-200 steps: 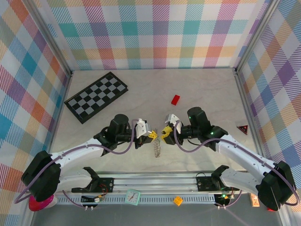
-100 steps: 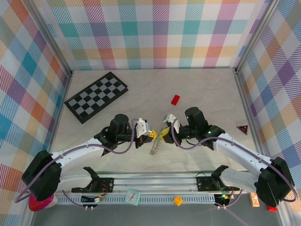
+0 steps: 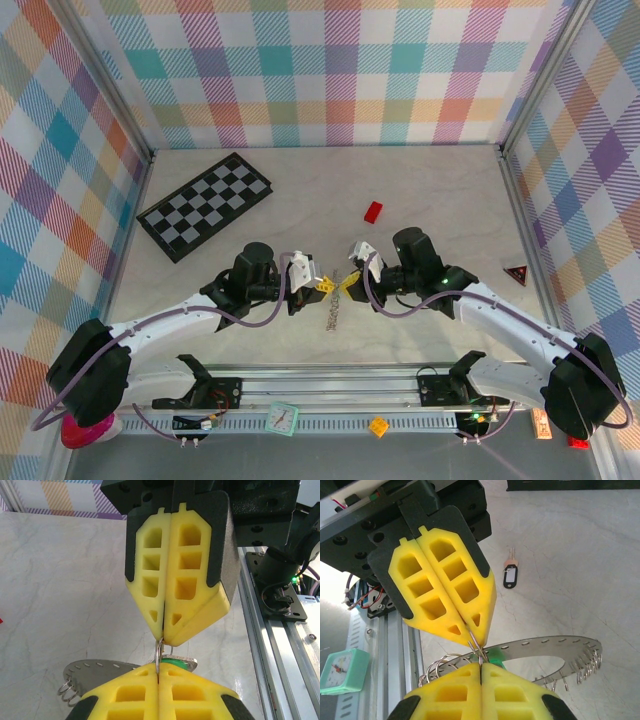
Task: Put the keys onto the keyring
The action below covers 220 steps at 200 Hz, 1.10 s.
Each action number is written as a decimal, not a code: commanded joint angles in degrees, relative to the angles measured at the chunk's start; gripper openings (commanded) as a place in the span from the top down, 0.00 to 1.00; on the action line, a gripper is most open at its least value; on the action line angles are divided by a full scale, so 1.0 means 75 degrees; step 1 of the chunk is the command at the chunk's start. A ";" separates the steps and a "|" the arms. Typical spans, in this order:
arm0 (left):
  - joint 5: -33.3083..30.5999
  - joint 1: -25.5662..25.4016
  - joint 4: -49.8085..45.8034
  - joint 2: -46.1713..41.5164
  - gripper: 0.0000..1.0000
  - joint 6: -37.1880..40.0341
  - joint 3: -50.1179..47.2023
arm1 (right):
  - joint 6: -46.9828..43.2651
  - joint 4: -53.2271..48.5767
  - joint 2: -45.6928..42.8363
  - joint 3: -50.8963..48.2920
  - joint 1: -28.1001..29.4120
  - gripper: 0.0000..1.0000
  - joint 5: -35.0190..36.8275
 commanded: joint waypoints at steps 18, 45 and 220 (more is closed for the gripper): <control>0.0443 -0.0099 0.0994 -0.0017 1.00 -0.0153 -0.0071 | -0.0427 0.0118 0.0191 -0.0243 -0.0033 1.00 -0.0016; 0.0515 -0.0107 0.1528 0.0113 1.00 -0.0471 -0.0172 | -0.0357 0.0149 0.0387 -0.0240 -0.0033 1.00 -0.0305; 0.0844 -0.0107 0.2271 0.0243 1.00 -0.0858 -0.0405 | -0.0473 0.2176 -0.0620 -0.1067 -0.0021 0.86 -0.0528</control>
